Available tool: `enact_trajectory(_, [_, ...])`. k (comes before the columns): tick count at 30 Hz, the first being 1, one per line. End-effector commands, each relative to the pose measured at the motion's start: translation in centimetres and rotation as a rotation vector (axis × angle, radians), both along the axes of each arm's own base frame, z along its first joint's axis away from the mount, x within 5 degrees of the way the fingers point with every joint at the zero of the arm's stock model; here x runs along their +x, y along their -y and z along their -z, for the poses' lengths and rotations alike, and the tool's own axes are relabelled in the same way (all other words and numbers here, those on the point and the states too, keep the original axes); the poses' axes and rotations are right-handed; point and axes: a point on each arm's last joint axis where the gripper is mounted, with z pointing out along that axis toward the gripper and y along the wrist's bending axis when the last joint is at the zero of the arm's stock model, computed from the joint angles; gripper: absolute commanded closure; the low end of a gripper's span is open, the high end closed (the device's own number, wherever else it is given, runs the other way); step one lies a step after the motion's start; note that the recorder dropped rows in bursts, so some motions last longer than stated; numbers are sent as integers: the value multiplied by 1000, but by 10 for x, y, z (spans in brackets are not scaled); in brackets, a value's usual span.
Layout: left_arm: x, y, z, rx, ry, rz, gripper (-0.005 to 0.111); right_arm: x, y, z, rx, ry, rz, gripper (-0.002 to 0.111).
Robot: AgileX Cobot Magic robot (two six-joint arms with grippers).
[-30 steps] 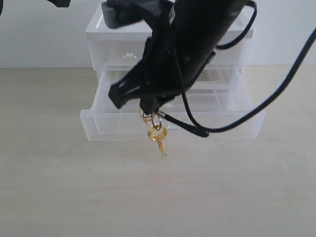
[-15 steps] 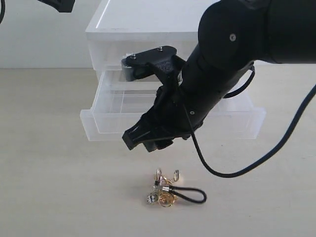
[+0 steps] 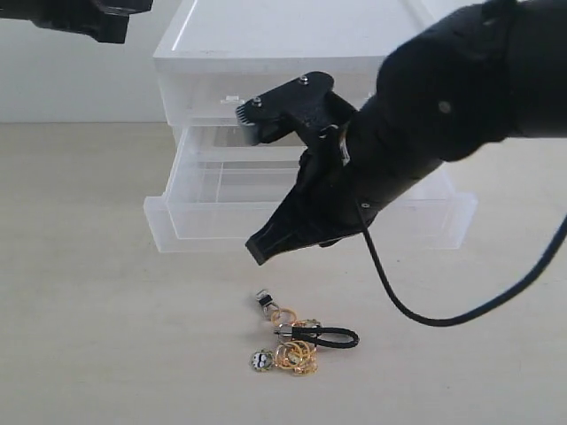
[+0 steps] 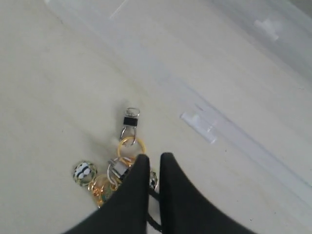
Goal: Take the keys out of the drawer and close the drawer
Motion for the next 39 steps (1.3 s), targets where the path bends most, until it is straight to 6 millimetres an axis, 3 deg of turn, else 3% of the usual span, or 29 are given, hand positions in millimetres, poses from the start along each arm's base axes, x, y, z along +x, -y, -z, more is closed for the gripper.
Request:
enact_trajectory(1, [-26, 8, 16, -138, -218, 95, 103, 0, 24, -2, 130, 111, 76, 108])
enact_trajectory(7, [-32, 17, 60, -148, -438, 235, 103, -13, 54, 28, 272, 198, 139, 108])
enact_trajectory(11, [-35, 20, 79, -184, -532, 253, 103, -23, 63, 48, 339, 222, 158, 108])
enact_trajectory(15, [-44, 14, 99, -280, -505, 126, 103, -33, 69, 60, 368, 250, 143, 108])
enact_trajectory(18, [-61, 9, 114, -334, -436, 20, 103, -34, 75, 64, 383, 279, 165, 108])
enact_trajectory(19, [-73, 9, 124, -276, -427, 39, 103, -32, 79, 65, 386, 297, 184, 108])
enact_trajectory(23, [-96, 12, 133, -224, -441, 46, 103, -28, 97, 69, 404, 356, 294, 108])
enact_trajectory(28, [-96, 12, 137, -135, -424, -69, 103, -26, 100, 69, 425, 380, 324, 108])
enact_trajectory(33, [-91, 23, 159, -119, -518, -8, 103, -24, 99, 85, 396, 323, 356, 108])
enact_trajectory(39, [-62, 32, 185, -63, -586, -22, 103, -15, 95, 104, 374, 295, 372, 108])
